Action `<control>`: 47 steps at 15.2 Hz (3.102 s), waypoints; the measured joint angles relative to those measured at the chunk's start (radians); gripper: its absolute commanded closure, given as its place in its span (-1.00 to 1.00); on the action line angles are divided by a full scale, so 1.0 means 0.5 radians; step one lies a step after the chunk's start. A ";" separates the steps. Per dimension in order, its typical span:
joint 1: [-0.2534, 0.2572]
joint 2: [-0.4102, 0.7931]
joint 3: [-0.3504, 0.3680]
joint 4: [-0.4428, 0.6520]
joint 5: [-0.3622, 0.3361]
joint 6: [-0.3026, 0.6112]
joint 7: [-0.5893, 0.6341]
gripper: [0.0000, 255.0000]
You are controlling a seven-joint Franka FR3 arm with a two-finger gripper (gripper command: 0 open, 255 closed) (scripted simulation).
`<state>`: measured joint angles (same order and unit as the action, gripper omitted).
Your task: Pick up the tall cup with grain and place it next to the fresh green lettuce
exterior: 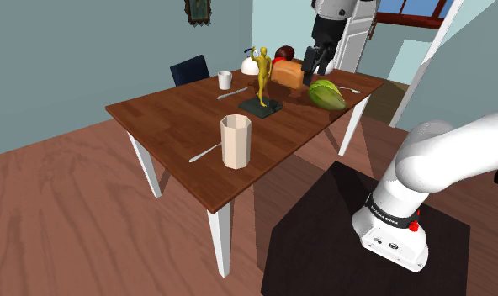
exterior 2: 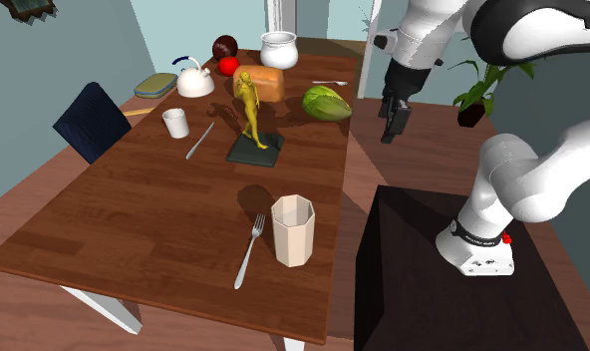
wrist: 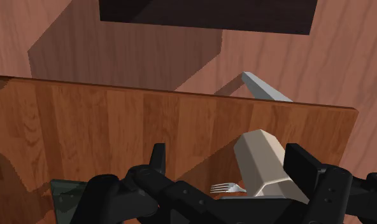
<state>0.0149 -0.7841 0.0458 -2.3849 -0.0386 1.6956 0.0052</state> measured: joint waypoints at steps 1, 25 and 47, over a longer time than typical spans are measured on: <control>0.000 0.000 0.000 0.000 0.000 0.000 0.000 -1.00; 0.073 1.540 0.186 0.542 0.073 0.770 0.229 -1.00; 0.073 1.606 0.186 0.463 0.062 0.917 0.236 1.00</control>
<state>0.0513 0.0189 0.1387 -2.1535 -0.0074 2.1542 0.1233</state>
